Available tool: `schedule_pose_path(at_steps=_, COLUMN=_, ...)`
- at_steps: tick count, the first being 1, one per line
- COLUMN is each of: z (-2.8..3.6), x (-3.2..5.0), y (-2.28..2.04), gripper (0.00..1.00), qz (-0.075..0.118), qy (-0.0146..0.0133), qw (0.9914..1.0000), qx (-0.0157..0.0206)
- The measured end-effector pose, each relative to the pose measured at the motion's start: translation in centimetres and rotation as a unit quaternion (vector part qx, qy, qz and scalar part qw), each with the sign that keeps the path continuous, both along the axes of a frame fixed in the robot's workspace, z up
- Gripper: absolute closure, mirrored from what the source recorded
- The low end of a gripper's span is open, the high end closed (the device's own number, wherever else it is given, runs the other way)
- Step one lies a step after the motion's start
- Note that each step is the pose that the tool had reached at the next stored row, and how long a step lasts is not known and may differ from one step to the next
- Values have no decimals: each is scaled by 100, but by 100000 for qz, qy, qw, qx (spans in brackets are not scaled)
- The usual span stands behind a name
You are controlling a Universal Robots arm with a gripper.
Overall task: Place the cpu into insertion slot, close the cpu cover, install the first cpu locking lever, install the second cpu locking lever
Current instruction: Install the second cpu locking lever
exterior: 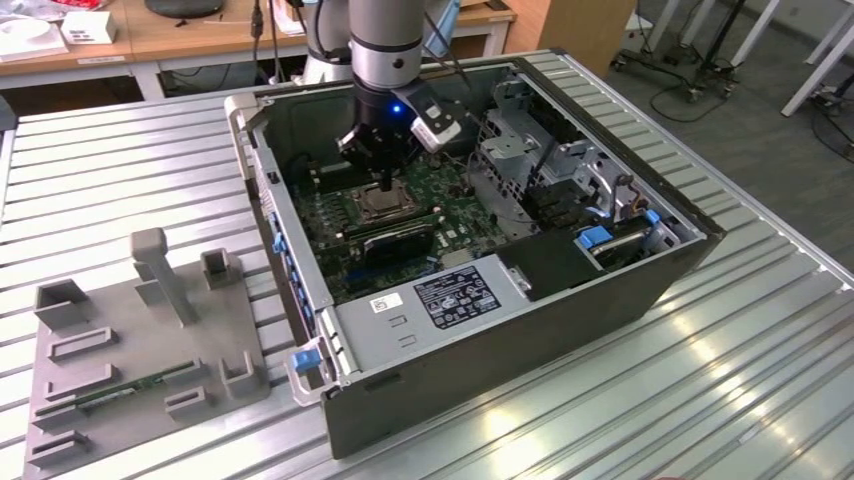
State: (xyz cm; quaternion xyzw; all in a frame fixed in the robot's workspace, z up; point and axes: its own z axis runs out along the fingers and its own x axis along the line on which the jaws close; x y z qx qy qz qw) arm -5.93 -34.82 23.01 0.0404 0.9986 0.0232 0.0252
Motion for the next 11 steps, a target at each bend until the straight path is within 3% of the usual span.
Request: schedule_pose_path(at_steps=11, z=-1, x=1, y=9, gripper=89, qz=-5, qy=3, qw=100000, qx=-2)
